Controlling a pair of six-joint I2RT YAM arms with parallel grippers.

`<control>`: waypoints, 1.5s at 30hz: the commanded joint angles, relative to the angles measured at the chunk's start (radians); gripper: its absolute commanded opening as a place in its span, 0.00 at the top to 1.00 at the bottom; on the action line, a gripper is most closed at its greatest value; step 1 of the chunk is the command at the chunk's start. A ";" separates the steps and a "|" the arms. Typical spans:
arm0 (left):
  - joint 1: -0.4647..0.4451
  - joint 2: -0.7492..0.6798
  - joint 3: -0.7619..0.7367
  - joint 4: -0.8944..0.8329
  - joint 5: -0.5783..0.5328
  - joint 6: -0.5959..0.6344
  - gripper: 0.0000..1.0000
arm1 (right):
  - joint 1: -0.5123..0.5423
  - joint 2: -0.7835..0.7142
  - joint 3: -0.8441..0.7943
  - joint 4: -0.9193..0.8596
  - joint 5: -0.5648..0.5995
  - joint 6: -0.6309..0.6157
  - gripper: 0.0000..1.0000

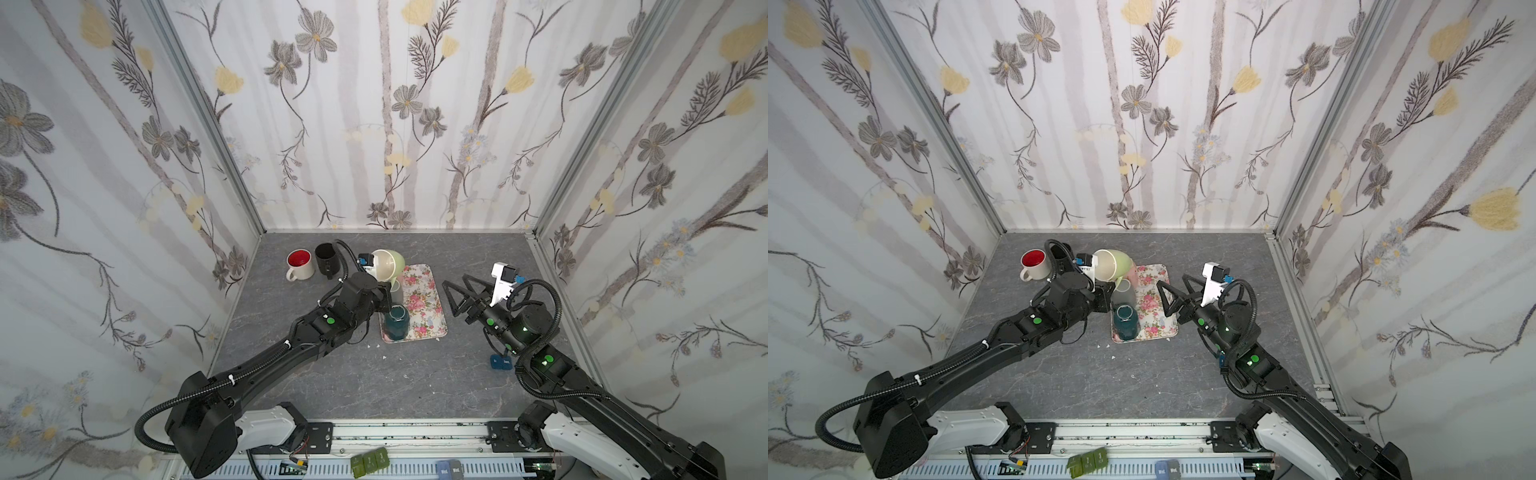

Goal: Turn the mug right side up
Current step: 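Open the right gripper and draw back while the left gripper holds the mug, then carry the light-green mug with the left gripper beside the black mug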

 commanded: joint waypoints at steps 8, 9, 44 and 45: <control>0.091 0.087 0.094 -0.079 -0.067 -0.027 1.00 | -0.004 -0.058 -0.033 -0.022 0.093 -0.036 0.00; 0.100 0.089 0.094 -0.081 -0.077 -0.029 1.00 | -0.006 -0.063 -0.033 -0.025 0.093 -0.034 0.00; 0.274 0.499 0.299 -0.160 -0.216 0.103 1.00 | -0.008 -0.205 -0.113 0.005 -0.002 -0.132 0.00; 0.275 0.511 0.309 -0.158 -0.211 0.105 1.00 | -0.007 -0.209 -0.113 -0.003 0.001 -0.134 0.00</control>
